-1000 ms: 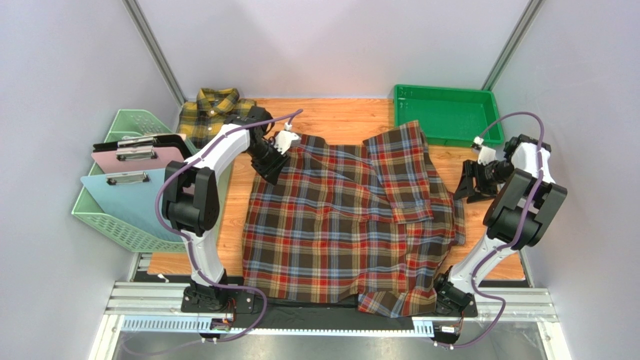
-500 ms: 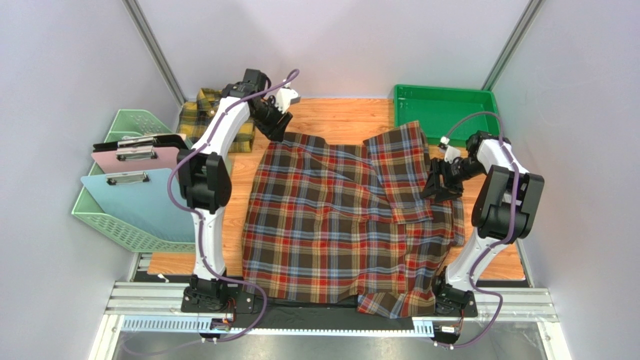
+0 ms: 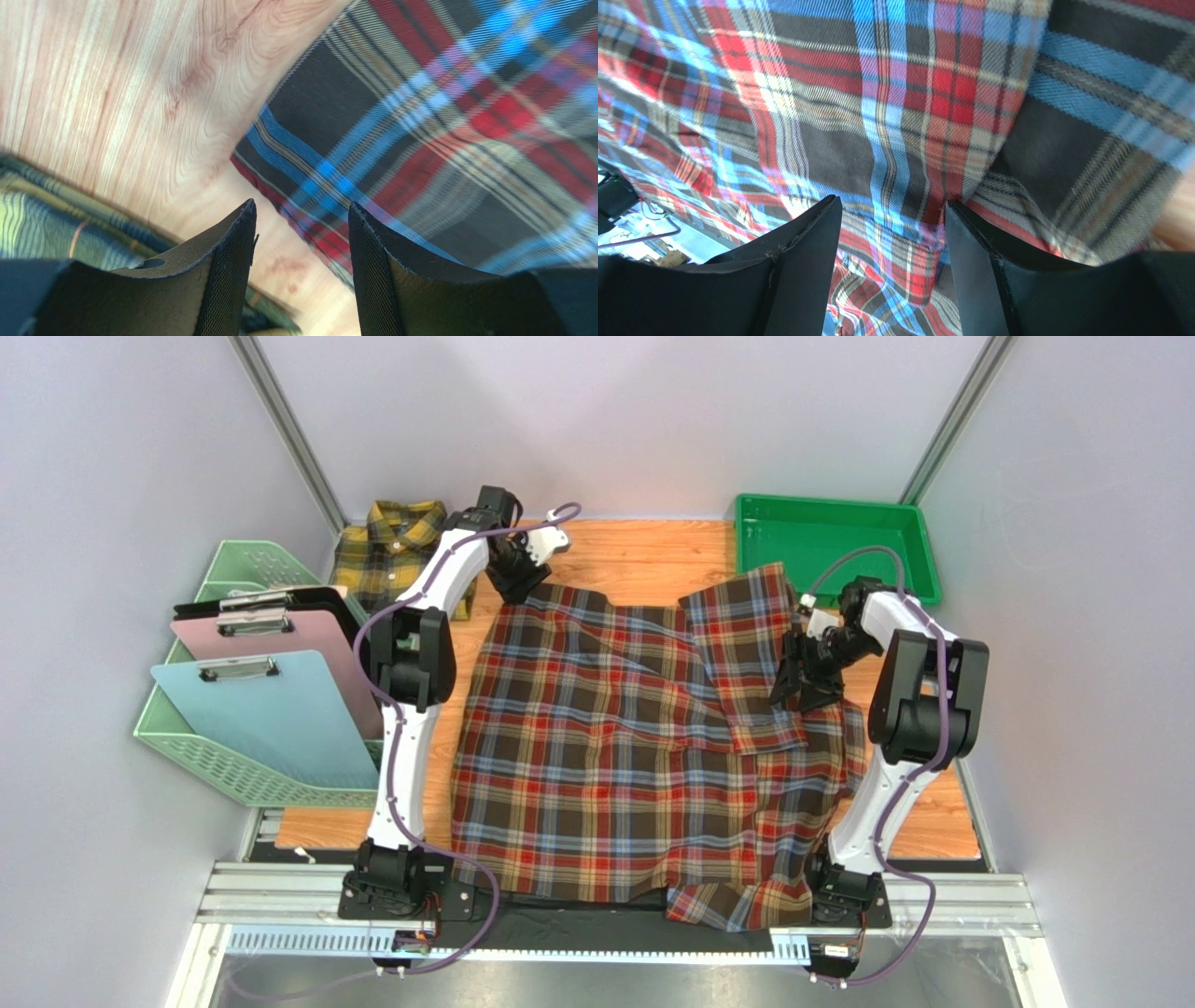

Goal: Fold and stack the long sleeve shirts
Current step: Fold the shirt

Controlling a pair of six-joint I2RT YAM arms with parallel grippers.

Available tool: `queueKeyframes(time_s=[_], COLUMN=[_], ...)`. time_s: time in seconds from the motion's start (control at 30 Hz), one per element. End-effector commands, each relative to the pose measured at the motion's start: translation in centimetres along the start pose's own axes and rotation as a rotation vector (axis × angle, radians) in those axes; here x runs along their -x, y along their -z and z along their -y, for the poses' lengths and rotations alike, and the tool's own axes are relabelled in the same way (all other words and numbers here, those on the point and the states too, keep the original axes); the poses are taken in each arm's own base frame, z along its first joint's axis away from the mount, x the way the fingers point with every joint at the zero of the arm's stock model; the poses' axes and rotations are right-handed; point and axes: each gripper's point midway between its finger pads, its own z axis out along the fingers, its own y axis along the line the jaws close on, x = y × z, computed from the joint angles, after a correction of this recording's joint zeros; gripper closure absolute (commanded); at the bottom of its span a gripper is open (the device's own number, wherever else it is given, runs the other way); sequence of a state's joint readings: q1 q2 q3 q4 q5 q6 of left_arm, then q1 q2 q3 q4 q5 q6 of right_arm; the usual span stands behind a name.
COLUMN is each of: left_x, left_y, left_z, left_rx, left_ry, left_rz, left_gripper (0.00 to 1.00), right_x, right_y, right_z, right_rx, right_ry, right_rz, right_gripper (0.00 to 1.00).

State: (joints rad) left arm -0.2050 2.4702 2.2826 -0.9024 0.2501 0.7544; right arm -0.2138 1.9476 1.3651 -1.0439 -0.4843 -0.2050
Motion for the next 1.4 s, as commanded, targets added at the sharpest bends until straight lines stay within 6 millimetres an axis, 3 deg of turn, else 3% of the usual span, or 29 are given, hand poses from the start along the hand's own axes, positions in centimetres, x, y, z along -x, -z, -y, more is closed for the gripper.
queueKeyframes(time_s=[0.0, 0.17, 0.27, 0.53, 0.8, 0.97, 1.2, 1.23, 1.3, 1.37], left_x=[2.1, 2.3, 3.2, 4.7, 3.5, 0.9, -0.3, -0.7, -0.8, -1.1], left_y=[0.0, -1.2, -0.8, -1.4, -2.9, -4.7, -4.7, -4.6, -4.4, -4.6], left_z=[-3.2, -3.5, -4.1, -4.2, -2.7, -1.2, 0.2, 0.9, 1.1, 0.7], left_rx=[0.101, 0.105, 0.131, 0.118, 0.035, -0.027, -0.101, -0.131, -0.132, -0.107], left_ry=[-0.109, -0.133, -0.14, -0.186, -0.24, -0.287, -0.316, -0.317, -0.325, -0.297], left_rz=[0.06, 0.077, 0.108, 0.187, 0.165, 0.066, 0.028, 0.021, 0.008, -0.005], left_gripper=[0.43, 0.45, 0.46, 0.48, 0.5, 0.51, 0.72, 0.76, 0.95, 1.0], right_x=[1.6, 1.2, 0.7, 1.0, 1.2, 1.2, 1.4, 1.3, 1.2, 1.1], right_y=[-0.1, -0.1, 0.3, 1.6, 1.9, 1.1, 0.0, -0.2, -0.3, -0.6], right_z=[0.7, 0.7, -0.4, -1.0, -0.5, -0.2, -0.1, -0.1, -0.1, -0.2], right_rx=[-0.063, -0.062, -0.019, -0.009, -0.018, -0.007, 0.02, 0.024, 0.031, 0.042], right_ry=[-0.018, -0.021, -0.005, 0.032, 0.017, -0.003, -0.032, -0.035, -0.038, -0.045], right_rz=[0.022, 0.012, 0.022, 0.05, 0.051, 0.045, 0.023, 0.018, 0.013, 0.005], right_gripper=[0.4, 0.44, 0.45, 0.4, 0.38, 0.38, 0.38, 0.38, 0.38, 0.39])
